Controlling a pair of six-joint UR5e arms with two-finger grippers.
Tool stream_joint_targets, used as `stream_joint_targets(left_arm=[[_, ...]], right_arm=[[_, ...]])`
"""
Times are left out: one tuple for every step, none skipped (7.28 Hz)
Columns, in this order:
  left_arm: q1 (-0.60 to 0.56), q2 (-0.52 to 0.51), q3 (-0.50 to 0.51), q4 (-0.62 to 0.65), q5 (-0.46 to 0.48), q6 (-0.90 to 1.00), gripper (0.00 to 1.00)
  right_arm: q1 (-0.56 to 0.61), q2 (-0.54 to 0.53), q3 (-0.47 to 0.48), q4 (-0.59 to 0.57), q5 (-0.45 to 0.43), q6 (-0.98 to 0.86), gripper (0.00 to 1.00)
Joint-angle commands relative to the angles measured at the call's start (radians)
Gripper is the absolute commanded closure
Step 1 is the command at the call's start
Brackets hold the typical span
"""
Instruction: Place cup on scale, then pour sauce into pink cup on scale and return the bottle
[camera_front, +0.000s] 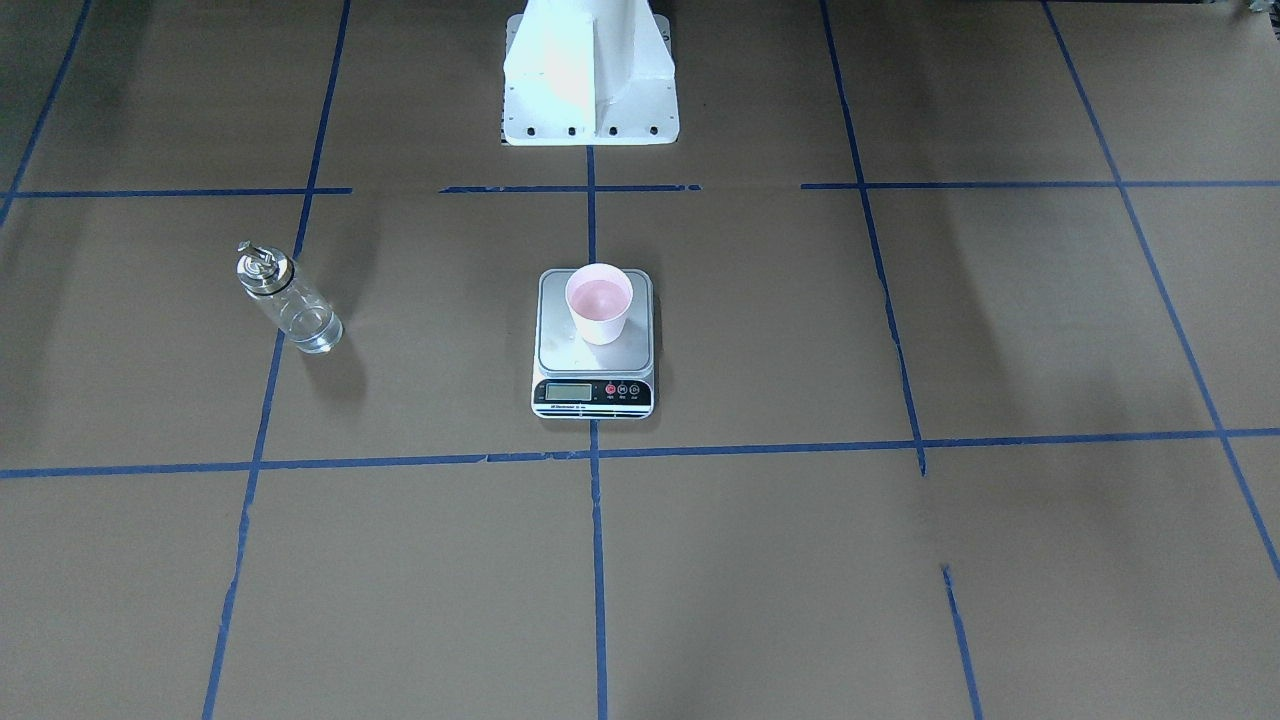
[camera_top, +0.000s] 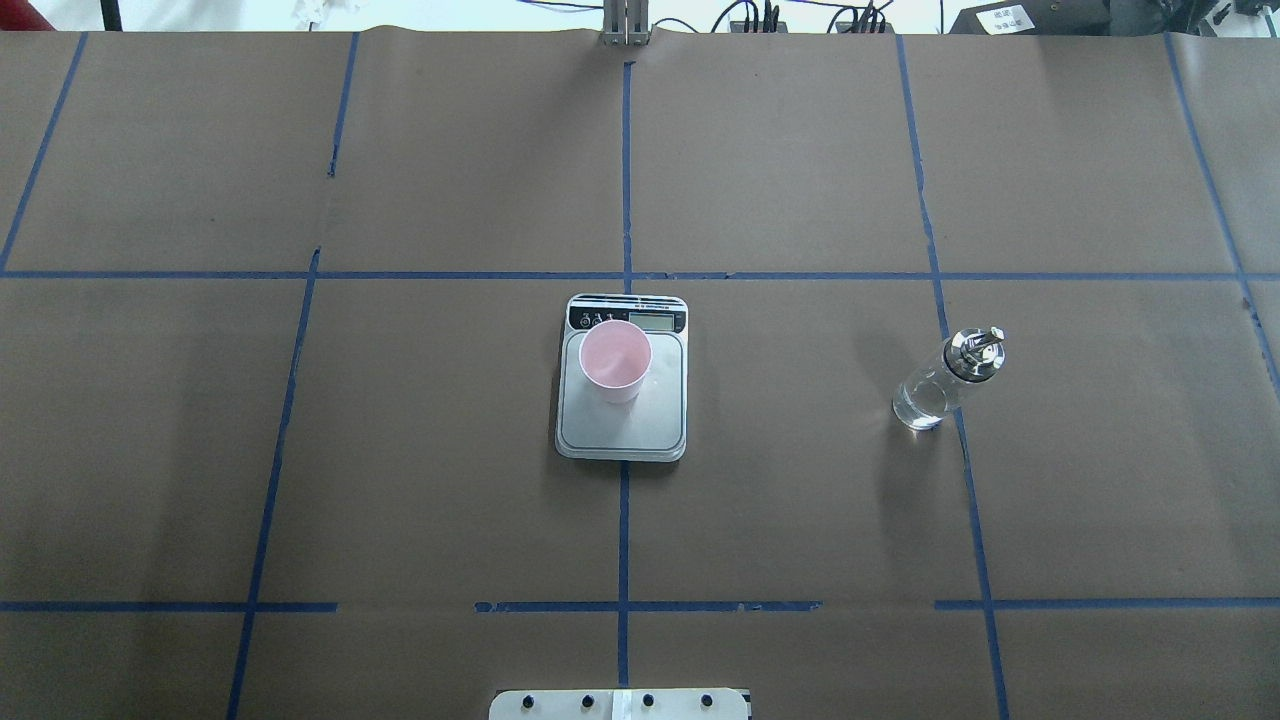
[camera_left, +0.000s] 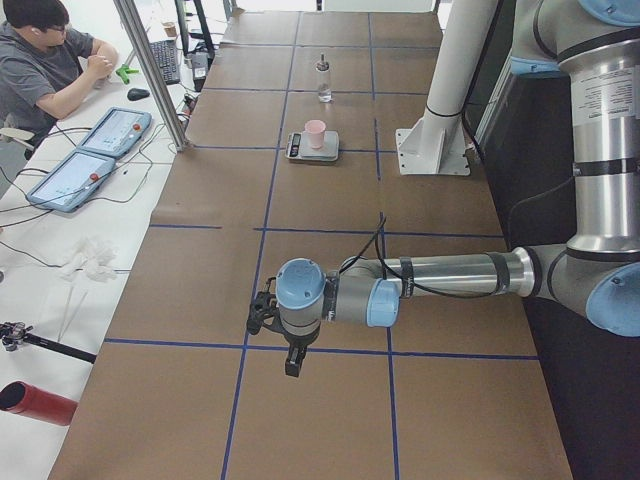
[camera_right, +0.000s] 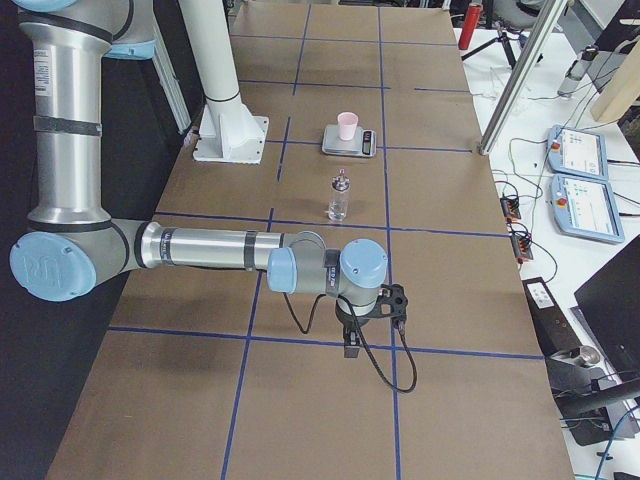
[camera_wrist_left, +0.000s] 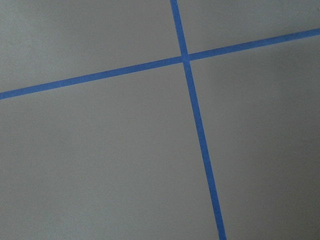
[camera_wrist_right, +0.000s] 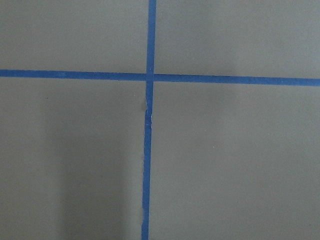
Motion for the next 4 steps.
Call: stream_joint_targets(left_arm=[[0.000, 0.001, 0.004, 0.003, -0.003, 0.000, 0.00], [0.000, 0.001, 0.001, 0.008, -0.006, -0.002, 0.00], [0.000, 0.000, -0.002, 0.014, -0.008, -0.004, 0.00], [0.000, 0.000, -0.004, 0.015, -0.008, -0.005, 0.00]], right_arm=[[-0.007, -0.001, 0.004, -0.003, 0.002, 0.000, 0.00], [-0.013, -0.001, 0.007, -0.005, 0.003, 0.002, 0.00], [-0.023, -0.001, 0.005, -0.005, -0.005, 0.006, 0.00], [-0.033, -0.001, 0.005, -0.003, -0.006, 0.009, 0.00]])
